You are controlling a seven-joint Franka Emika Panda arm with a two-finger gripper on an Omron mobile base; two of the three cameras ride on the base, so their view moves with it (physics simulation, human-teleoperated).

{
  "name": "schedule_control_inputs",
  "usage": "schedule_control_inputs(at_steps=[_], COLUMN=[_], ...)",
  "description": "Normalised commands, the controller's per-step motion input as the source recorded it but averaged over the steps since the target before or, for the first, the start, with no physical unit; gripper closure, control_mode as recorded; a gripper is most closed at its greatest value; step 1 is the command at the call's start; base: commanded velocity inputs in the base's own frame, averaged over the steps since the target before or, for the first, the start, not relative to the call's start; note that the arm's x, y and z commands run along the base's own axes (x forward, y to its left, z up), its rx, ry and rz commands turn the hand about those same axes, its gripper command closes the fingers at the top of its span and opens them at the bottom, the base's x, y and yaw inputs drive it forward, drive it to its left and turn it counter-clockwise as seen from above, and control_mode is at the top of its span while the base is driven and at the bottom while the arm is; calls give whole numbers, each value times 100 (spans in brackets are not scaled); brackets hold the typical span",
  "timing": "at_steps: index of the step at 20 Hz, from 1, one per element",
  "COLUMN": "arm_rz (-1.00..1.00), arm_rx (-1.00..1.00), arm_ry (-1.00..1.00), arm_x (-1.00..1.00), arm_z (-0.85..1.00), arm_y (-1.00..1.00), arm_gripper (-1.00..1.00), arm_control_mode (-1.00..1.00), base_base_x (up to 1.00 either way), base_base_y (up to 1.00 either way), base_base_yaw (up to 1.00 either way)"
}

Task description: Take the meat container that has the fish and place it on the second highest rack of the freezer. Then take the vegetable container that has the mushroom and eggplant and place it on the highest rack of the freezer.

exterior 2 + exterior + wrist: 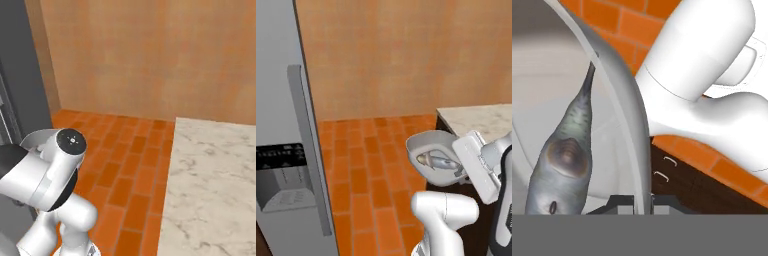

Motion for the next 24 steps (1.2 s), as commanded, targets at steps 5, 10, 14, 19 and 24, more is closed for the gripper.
schedule_control_inputs(at_steps=[5, 10, 14, 19, 24], arm_rz=[0, 0, 0, 0, 0], arm_rx=[0, 0, 0, 0, 0], arm_ry=[0, 0, 0, 0, 0], arm_x=[0, 0, 0, 0, 0], arm_z=[0, 0, 0, 0, 0], arm_y=[0, 0, 0, 0, 0], arm_gripper=[100, 100, 100, 100, 100], arm_control_mode=[100, 100, 100, 100, 100], base_base_x=[100, 100, 75, 50, 56], base_base_y=[-25, -32, -31, -16, -35], base_base_yaw=[39, 41, 55, 75, 74])
